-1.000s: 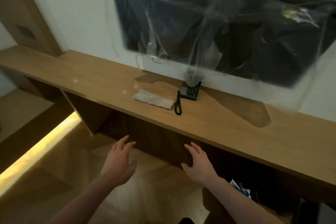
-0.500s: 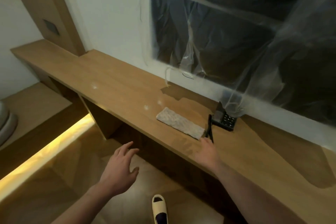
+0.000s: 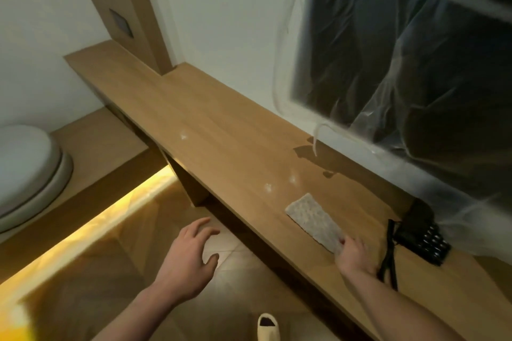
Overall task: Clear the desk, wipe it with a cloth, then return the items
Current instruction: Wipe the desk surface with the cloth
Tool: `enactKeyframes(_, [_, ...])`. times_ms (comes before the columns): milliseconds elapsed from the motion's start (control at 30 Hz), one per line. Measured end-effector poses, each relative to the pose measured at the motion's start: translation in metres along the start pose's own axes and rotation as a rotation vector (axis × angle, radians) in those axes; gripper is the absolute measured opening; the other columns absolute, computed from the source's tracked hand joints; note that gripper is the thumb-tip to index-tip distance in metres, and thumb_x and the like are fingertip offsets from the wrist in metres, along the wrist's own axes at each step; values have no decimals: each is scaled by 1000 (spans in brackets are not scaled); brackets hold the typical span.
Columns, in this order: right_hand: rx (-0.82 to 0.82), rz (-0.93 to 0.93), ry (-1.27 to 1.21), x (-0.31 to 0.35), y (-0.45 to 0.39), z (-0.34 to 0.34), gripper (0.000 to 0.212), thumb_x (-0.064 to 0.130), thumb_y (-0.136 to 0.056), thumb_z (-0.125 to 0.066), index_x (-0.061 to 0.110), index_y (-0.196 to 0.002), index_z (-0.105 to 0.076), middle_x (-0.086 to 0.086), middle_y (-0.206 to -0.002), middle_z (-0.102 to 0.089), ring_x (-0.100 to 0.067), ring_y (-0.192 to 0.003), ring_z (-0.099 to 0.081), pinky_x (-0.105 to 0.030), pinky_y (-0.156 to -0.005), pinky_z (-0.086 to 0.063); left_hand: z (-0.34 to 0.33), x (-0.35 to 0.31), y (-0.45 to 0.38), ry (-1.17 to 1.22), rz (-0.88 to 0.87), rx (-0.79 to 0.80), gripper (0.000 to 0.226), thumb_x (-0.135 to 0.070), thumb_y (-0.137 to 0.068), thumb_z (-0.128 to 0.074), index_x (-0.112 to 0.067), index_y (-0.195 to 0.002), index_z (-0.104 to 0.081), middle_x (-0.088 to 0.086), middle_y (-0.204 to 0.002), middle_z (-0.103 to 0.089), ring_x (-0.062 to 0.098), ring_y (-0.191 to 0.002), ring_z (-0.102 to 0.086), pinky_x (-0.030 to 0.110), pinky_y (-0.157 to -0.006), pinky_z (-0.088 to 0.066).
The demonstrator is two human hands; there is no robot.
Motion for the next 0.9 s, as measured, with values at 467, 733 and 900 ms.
enactKeyframes(467, [32,320,-990,298,189,63,9,19,-103,-58,22,-101,-67,7,-95,-70,1,-83,-68,-17,-62,-55,98,175,-33,549,31,194,39,-44,-96,-66,-36,-133,-58,-17,-126,-63,3,-112,-62,22,-92,-55])
enactKeyframes(733, [295,461,-1070,479,252,45,21,32,-105,-55,25,-111,-74,10,-105,-76,-2,-98,-70,-17,-75,-53,181,281,-24,1066,213,275,42,-52,-83,-73,-22,-112,-77,-2,-93,-77,13,-88,-72,28,-78,-55])
enactKeyframes(900, [344,467,-1012,544,255,34,27,40,-106,-52,28,-117,-73,9,-108,-76,-1,-99,-70,-18,-74,-55,219,327,-34,1190,182,196,30,-38,-92,-72,-24,-119,-73,-3,-97,-77,14,-91,-73,31,-80,-57])
Point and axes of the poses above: each hand's wrist, its own y-axis away from the middle knuckle, its own z-axis out of the back of the hand, x = y × z, the point moved 2 cm from there along -y, towards the middle knuckle
